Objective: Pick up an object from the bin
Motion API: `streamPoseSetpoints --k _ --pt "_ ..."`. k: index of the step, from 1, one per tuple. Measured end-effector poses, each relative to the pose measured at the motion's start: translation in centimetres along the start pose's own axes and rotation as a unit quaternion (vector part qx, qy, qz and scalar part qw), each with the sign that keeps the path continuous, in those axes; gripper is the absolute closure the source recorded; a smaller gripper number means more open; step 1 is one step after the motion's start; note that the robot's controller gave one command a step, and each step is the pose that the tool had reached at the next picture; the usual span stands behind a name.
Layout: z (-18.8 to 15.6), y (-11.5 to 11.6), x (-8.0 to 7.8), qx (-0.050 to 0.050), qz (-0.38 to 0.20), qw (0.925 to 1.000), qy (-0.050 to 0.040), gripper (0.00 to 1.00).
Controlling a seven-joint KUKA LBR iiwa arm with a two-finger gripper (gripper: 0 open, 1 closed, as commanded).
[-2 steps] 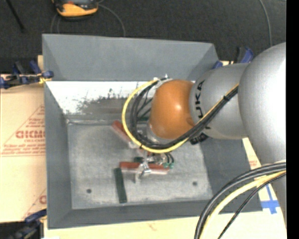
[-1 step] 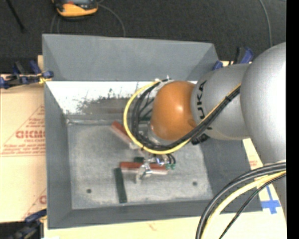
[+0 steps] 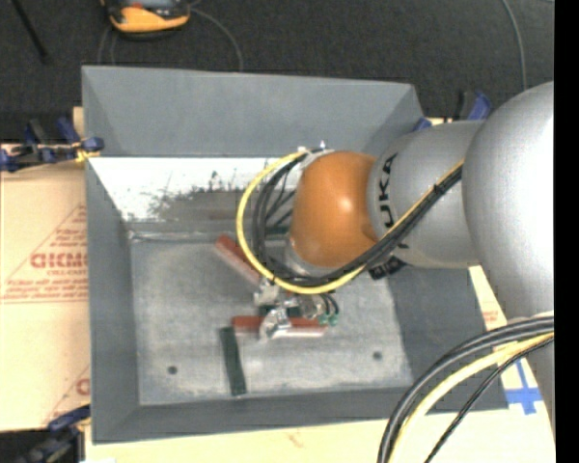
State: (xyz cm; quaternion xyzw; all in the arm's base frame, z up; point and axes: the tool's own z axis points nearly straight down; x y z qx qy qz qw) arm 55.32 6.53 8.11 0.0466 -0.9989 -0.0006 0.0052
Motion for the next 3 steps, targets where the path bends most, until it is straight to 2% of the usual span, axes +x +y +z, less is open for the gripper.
streamPoseSetpoints --k 2,3 --pt "-0.3 0.0 0.1 0.000 0.001 1.0000 -0.0004 1.00" --pt "-2.1 0.0 0.2 0.000 0.001 1.0000 -0.0019 1.00"
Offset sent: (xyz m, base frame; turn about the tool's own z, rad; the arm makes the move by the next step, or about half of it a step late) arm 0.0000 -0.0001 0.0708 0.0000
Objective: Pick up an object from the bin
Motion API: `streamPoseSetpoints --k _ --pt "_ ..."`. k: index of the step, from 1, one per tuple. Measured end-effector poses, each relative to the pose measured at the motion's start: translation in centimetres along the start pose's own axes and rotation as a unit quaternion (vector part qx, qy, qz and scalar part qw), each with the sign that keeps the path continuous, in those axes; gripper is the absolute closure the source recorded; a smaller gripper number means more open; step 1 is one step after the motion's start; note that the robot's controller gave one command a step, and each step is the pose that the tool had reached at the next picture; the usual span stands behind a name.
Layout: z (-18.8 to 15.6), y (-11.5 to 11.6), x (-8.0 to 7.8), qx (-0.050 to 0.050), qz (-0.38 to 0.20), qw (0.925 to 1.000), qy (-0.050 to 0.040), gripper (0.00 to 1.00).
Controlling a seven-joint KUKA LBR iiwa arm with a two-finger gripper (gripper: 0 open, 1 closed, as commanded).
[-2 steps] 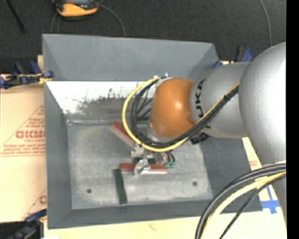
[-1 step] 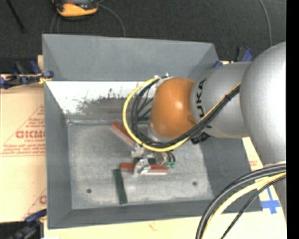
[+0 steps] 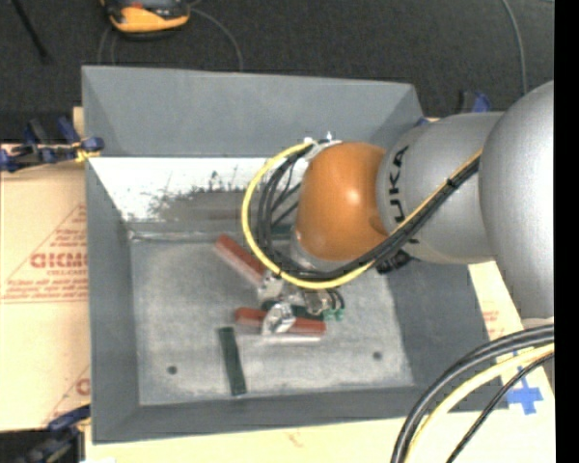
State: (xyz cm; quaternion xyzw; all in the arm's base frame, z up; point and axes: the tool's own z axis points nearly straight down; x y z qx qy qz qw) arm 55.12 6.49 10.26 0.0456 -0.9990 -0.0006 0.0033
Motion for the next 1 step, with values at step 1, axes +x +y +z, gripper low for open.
streamPoseSetpoints --k 1 --pt "-1.83 -0.02 -0.22 0.000 0.000 1.0000 -0.0043 1.00"
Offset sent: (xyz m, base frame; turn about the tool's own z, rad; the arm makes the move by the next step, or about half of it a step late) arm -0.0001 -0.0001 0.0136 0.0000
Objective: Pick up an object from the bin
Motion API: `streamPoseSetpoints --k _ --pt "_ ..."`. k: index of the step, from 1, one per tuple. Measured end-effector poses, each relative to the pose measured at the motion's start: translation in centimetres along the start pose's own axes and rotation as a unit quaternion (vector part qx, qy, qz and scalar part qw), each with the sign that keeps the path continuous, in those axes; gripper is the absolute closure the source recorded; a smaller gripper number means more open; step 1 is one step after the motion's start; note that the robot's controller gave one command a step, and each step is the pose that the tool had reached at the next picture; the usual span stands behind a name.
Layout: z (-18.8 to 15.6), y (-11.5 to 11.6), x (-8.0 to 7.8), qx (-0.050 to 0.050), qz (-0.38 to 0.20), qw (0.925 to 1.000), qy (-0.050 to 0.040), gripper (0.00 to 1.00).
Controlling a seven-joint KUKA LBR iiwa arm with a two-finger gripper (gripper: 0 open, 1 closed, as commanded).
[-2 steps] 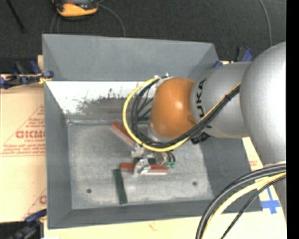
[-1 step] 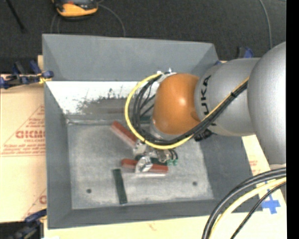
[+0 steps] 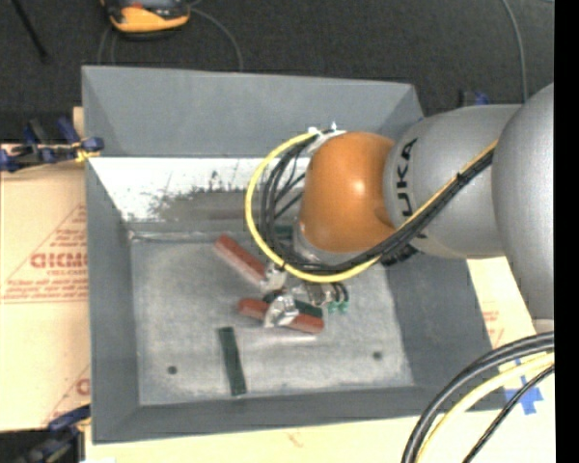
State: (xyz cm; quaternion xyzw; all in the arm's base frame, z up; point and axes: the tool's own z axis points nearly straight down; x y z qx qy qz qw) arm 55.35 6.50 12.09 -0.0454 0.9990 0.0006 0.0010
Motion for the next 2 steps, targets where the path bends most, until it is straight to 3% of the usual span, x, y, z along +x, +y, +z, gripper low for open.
streamPoseSetpoints --k 2 --pt "-2.13 -0.02 -0.07 0.000 0.000 1.0000 -0.0010 1.00"
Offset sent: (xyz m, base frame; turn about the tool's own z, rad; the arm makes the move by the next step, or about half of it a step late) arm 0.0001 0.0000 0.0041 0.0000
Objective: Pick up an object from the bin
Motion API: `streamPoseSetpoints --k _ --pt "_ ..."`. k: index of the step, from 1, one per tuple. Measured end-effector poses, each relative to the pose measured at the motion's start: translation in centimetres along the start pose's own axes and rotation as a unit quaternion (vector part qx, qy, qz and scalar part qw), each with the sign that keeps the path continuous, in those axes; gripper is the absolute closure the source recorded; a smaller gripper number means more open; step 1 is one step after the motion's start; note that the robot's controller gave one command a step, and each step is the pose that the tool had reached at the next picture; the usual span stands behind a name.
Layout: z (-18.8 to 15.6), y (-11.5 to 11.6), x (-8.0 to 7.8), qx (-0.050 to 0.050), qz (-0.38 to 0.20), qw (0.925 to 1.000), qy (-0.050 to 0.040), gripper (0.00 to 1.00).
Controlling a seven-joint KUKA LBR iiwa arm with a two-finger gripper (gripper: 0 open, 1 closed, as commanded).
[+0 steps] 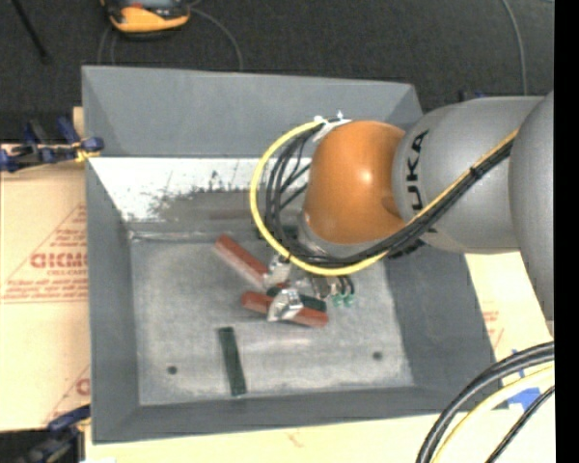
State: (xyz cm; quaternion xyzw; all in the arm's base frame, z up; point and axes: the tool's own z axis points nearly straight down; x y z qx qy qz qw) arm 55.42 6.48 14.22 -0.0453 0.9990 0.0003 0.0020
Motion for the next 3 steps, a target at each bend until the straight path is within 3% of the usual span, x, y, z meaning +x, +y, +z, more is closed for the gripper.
streamPoseSetpoints --k 2,3 --pt "-2.6 0.0 0.1 0.000 0.000 1.0000 0.0027 1.00" --pt "-4.1 -0.1 0.0 0.001 0.001 1.0000 -0.0001 1.00"
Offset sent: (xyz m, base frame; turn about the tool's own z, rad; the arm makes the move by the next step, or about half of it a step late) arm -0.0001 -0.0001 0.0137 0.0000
